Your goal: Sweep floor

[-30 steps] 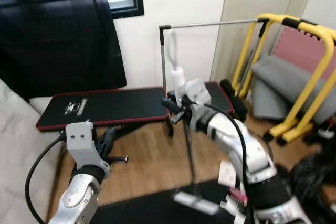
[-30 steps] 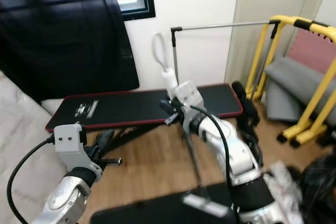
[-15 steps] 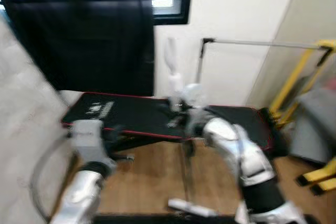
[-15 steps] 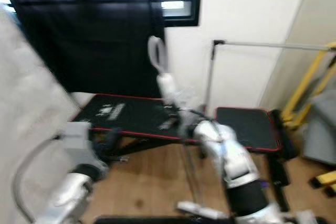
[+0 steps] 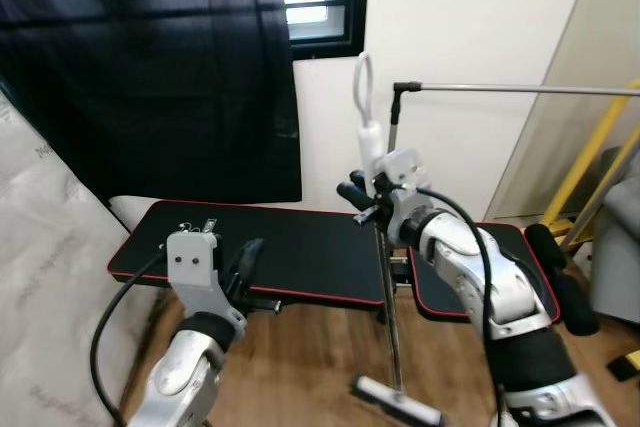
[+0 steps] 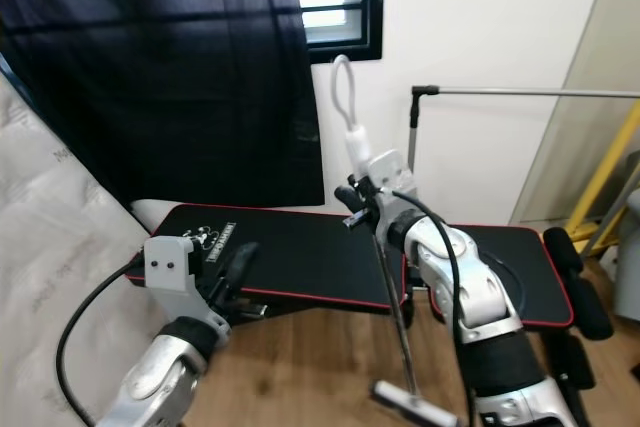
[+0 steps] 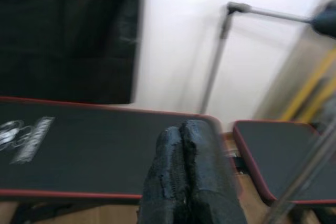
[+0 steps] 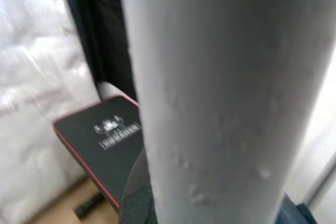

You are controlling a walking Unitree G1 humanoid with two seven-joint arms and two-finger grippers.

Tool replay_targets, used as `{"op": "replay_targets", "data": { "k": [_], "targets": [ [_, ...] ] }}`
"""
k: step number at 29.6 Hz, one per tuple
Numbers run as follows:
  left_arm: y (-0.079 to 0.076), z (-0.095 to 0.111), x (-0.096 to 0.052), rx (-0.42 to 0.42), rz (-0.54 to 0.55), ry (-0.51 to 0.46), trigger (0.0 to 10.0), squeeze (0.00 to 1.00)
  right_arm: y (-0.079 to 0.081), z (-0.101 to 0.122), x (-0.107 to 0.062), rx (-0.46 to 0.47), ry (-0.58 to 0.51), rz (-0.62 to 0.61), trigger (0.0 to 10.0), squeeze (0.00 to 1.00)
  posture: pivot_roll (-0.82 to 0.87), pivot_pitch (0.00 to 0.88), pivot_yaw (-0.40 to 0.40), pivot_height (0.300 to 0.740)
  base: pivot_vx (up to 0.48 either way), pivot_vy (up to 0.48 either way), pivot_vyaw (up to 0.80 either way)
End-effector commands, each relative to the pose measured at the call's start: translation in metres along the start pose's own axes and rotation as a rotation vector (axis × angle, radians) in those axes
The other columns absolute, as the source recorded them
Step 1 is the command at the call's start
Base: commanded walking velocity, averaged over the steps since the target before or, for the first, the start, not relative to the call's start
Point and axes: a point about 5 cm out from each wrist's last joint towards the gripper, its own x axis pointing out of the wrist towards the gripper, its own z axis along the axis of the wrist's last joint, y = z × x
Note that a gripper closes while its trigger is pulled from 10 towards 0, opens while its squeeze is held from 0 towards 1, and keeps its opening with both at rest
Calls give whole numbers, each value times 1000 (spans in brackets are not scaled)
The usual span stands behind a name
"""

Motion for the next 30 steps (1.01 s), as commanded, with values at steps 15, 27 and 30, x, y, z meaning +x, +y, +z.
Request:
{"op": "replay_targets", "data": {
  "k": [15,27,30],
  "targets": [
    [-38,10,-21,59,-311,29,10000,0,-55,-5,-10,46,12,-192,10000,0,-22,142,-18,740,44,0,0],
    [-42,17,-35,51,-323,53,10000,0,-101,9,-10,53,-84,-455,10000,0,3,199,2,740,0,0,0],
    [-43,18,-38,50,-322,55,10000,0,-106,20,-6,32,-133,-502,10000,0,8,208,4,740,0,0,0]
  ]
}}
